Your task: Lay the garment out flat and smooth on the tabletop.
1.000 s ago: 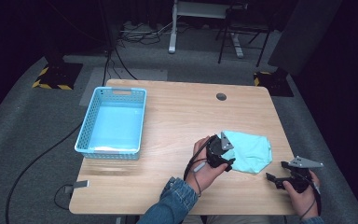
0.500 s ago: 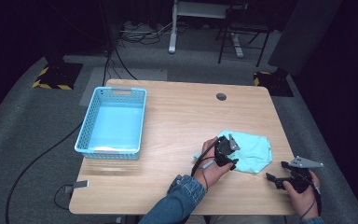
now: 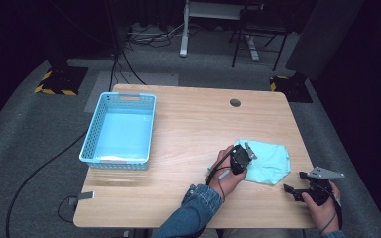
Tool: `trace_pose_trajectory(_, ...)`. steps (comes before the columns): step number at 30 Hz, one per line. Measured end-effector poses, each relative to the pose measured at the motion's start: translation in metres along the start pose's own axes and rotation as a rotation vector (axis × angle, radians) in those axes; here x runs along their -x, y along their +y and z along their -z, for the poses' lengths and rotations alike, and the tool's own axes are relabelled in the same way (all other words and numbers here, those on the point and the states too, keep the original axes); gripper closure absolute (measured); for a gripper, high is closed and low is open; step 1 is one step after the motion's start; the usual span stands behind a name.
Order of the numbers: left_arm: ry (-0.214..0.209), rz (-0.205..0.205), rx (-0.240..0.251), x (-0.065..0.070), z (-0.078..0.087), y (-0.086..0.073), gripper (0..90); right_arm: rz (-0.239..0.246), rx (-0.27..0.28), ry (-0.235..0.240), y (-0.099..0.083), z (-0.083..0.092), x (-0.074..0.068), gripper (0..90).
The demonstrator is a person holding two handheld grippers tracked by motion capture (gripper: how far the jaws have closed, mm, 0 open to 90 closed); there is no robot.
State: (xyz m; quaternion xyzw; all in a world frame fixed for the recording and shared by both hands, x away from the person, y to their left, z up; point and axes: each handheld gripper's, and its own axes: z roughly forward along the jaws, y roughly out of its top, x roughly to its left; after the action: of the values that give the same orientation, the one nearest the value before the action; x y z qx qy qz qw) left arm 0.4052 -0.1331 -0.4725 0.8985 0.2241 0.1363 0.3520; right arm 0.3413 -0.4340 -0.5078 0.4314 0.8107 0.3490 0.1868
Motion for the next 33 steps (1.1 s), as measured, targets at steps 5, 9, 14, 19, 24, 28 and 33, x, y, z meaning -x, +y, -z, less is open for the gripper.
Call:
trace_pose_trajectory(5,0.006,0.008,0.034,-0.002,0.012,0.003,84.6,0.000,0.000,0.000,0.000,0.000,0.000,7.3)
trace_pose_trajectory(9,0.019,0.016,0.057,-0.006,0.023,0.006,84.6,0.000,0.000,0.000,0.000,0.000,0.000,7.3)
trace_pose_trajectory(14,0.037,0.048,0.082,-0.017,0.033,0.005,84.6,0.000,-0.001,0.000,0.000,0.000,0.000,7.3)
trace_pose_trajectory(19,0.073,0.082,0.094,-0.031,0.047,-0.001,84.6,0.000,-0.001,0.002,0.000,0.000,0.000,7.3)
trace_pose_trajectory(24,0.114,0.118,0.104,-0.045,0.059,-0.010,84.7,0.001,-0.001,0.002,0.001,-0.001,0.001,7.3)
trace_pose_trajectory(28,0.169,0.170,0.091,-0.060,0.070,-0.025,84.6,0.002,-0.002,0.002,0.001,-0.001,0.001,7.3)
trace_pose_trajectory(33,0.283,0.307,0.092,-0.081,0.079,-0.058,47.3,0.002,-0.002,0.002,0.001,-0.001,0.001,7.3)
